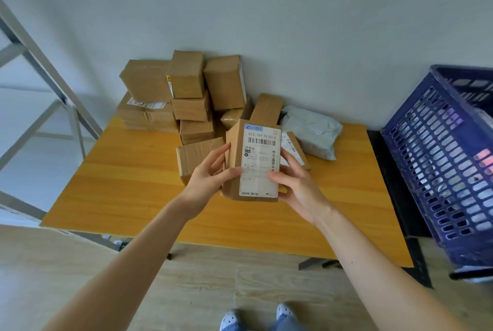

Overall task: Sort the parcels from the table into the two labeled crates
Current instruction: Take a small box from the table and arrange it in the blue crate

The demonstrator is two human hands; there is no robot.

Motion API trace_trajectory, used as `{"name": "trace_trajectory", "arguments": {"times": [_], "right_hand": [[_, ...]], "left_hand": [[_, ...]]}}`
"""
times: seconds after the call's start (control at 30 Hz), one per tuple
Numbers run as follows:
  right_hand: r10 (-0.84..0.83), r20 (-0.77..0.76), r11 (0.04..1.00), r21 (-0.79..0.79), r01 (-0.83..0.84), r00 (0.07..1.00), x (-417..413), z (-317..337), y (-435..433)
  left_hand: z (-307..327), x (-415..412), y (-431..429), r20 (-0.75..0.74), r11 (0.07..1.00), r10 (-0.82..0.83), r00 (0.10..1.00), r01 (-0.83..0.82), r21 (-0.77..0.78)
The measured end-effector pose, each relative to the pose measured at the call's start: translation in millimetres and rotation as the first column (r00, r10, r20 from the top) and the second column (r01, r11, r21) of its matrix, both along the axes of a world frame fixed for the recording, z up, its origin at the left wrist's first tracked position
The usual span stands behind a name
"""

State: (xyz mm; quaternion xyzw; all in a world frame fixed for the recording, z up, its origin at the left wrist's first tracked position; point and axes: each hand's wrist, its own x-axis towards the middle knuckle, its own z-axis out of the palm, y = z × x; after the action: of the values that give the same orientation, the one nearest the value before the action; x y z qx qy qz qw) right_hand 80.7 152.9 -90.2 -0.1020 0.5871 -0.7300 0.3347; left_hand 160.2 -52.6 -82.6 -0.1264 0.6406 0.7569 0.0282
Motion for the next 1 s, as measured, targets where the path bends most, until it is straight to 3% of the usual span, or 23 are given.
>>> {"name": "trace_trajectory", "arguments": {"times": [0.47, 1.0], "right_hand": [[-0.15, -0.084, 0.989, -0.016, 0.149, 0.985, 14, 29, 43], [-0.27, -0.144, 0.962, -0.016, 0.271, 0.952, 76, 60, 212]], "left_hand": [[7, -21, 35, -0.057, 0.987, -0.115, 0.992, 0.121, 0.105], [47, 13, 201, -0.076, 0.964, -0.261, 0.962, 0.264, 0.025]]}}
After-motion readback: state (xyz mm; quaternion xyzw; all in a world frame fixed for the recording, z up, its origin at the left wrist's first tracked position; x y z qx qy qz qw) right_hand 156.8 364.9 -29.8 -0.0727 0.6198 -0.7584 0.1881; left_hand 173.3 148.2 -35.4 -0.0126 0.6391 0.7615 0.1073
